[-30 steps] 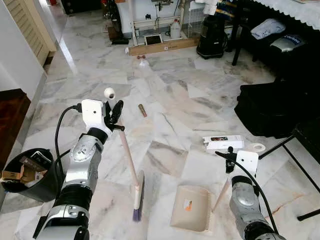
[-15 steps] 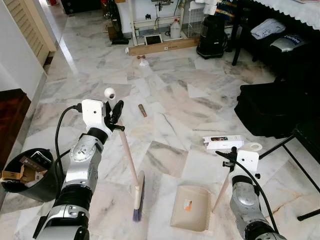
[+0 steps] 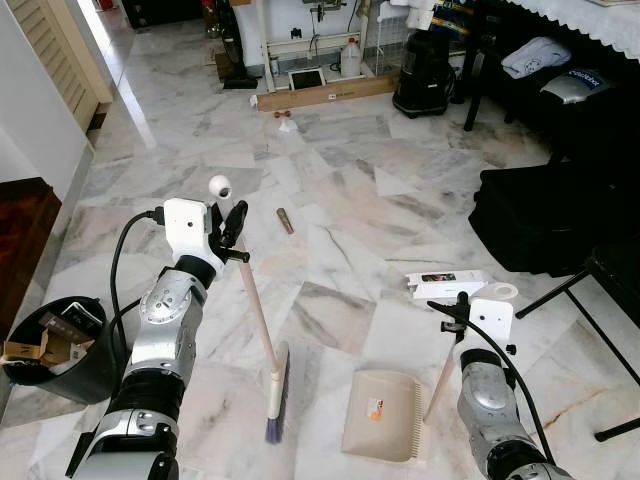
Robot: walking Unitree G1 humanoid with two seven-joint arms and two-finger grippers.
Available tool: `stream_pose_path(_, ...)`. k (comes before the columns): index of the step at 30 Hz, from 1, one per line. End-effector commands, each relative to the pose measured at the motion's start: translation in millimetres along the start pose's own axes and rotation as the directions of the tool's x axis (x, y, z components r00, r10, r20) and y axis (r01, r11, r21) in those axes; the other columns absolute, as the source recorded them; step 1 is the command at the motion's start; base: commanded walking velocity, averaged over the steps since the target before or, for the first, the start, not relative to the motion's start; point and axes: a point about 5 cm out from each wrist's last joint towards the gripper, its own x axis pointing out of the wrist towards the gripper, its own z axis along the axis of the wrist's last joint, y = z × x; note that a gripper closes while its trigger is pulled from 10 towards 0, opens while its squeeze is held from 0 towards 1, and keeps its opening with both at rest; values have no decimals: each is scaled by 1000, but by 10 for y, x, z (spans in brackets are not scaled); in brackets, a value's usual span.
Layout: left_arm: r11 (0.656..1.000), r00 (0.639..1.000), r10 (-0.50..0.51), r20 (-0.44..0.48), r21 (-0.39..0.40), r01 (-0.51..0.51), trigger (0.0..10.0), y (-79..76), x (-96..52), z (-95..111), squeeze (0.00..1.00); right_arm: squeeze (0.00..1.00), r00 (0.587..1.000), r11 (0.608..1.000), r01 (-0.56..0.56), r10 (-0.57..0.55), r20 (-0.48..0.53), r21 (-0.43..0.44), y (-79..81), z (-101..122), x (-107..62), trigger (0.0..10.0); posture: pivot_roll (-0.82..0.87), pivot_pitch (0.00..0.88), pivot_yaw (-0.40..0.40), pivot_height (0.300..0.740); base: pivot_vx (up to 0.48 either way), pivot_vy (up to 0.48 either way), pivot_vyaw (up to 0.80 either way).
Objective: Sweep floor
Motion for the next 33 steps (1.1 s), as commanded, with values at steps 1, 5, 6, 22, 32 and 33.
stream_pose_path(1, 1000, 999, -5, 43, 13, 5, 10000, 22, 20, 110, 0, 0, 1000, 1000, -21, 21, -14, 13, 57, -9, -2, 0, 102, 58, 52, 740, 0, 0, 0)
stream_pose_path(5, 1000, 999, -4, 42, 13, 3, 10000, 26, 17, 110, 0, 0, 1000, 999, -23, 24, -13, 22, 59, -5, -1, 0, 102, 58, 52, 740, 0, 0, 0)
stream_pose_path(6, 1000, 999, -4, 42, 14, 3, 10000, 26, 17, 109, 0, 0, 1000, 999, -24, 24, -10, 24, 61, 0, 1, 0, 103, 60, 52, 740, 0, 0, 0)
stream_pose_path(22, 1000, 999, 1, 42, 18, -2, 10000, 31, 23, 111, 0, 0, 993, 991, -4, -12, 120, 132, 96, 397, 195, 10000, 100, 57, 52, 740, 0, 0, 0)
stream_pose_path(32, 1000, 999, 9, 45, 21, -10, 10000, 38, 21, 113, 0, 0, 942, 988, -81, 33, 334, 132, 222, 924, 317, 10000, 100, 57, 52, 740, 0, 0, 0)
stream_pose_path(33, 1000, 999, 9, 45, 21, -10, 10000, 37, 21, 113, 0, 0, 939, 988, -89, 42, 340, 123, 236, 937, 317, 10000, 100, 57, 52, 740, 0, 0, 0)
